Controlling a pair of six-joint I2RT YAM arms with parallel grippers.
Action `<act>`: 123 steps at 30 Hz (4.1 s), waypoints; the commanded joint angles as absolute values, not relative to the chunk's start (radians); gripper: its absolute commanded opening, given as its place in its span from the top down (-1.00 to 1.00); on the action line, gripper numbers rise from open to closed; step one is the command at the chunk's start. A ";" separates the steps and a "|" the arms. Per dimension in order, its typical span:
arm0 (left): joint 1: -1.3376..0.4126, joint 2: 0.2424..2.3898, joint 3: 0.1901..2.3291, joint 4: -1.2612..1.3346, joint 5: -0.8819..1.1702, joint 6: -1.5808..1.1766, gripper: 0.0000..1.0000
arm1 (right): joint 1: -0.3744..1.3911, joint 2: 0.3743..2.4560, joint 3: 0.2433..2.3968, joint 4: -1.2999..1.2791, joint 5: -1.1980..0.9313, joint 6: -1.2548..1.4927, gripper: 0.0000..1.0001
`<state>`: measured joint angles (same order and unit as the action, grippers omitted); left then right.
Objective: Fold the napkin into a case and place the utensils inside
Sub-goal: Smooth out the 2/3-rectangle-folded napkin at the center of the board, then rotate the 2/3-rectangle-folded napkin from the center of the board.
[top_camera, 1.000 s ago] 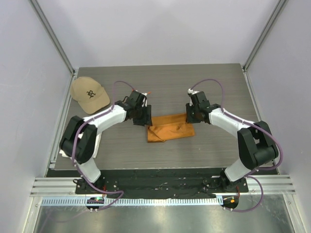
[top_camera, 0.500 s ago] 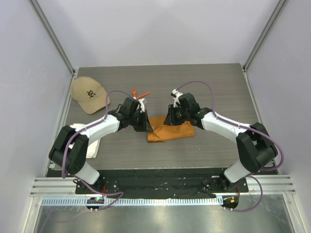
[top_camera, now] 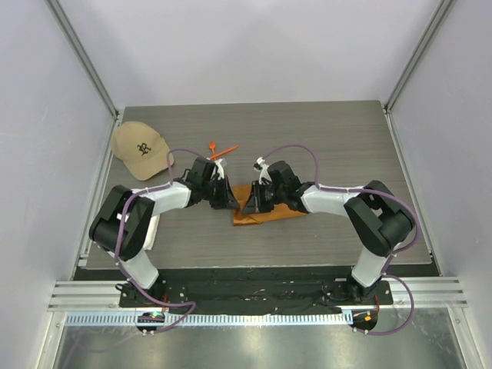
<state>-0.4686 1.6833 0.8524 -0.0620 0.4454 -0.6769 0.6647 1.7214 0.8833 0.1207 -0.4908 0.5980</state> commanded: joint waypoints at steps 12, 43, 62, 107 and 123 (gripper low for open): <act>-0.442 1.733 0.828 -0.005 0.371 -0.647 1.00 | 0.678 1.894 0.943 0.223 -0.563 0.563 0.98; -0.436 1.646 1.002 -0.225 0.388 -0.566 0.48 | 0.479 1.505 0.781 0.008 -0.517 0.471 0.92; -0.577 1.591 0.943 -0.242 0.273 -0.660 0.88 | 0.331 1.588 0.901 -0.219 -0.161 0.316 0.60; -0.703 1.696 1.088 -0.324 0.041 -0.833 0.84 | 0.420 1.464 0.756 -0.098 -0.351 0.357 -0.45; -0.726 1.795 1.100 -0.385 -0.051 -0.726 0.80 | 0.494 1.382 0.485 0.090 -0.396 0.495 -0.34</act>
